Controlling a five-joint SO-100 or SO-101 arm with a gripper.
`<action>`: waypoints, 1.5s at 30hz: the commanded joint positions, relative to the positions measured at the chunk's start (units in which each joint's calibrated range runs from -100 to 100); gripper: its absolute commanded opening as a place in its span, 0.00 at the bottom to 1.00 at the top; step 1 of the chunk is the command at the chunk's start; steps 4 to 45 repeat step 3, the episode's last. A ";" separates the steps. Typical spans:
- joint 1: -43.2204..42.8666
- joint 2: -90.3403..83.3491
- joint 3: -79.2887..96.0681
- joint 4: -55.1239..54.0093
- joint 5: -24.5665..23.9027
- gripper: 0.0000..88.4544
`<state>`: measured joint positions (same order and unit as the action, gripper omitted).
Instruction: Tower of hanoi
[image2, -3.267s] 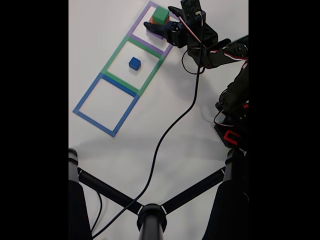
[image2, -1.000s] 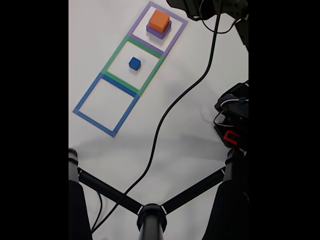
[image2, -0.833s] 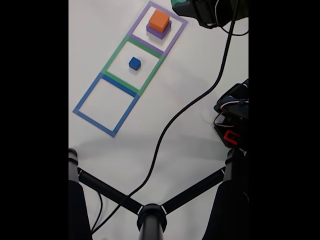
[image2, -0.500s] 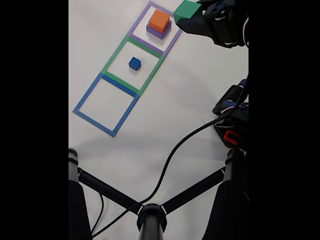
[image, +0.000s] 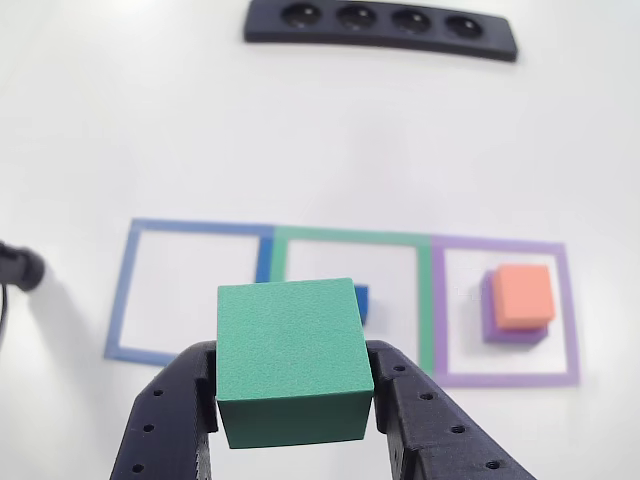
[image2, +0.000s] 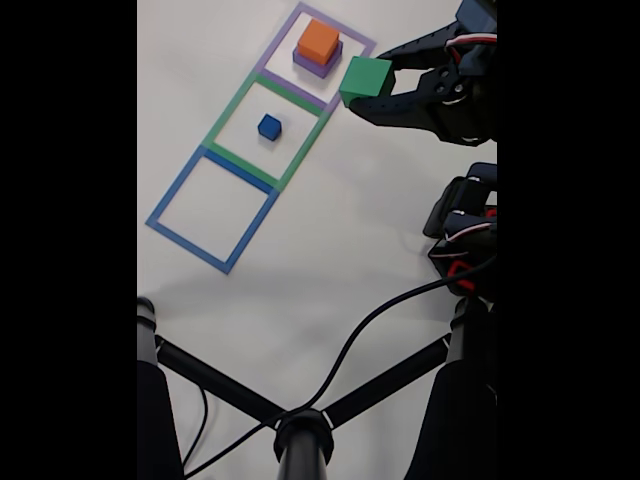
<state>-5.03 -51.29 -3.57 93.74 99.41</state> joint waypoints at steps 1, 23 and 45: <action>-2.25 -2.64 15.52 -11.79 0.59 0.07; -2.86 -3.60 23.97 -18.26 0.59 0.07; -2.86 -3.60 23.97 -18.26 0.59 0.07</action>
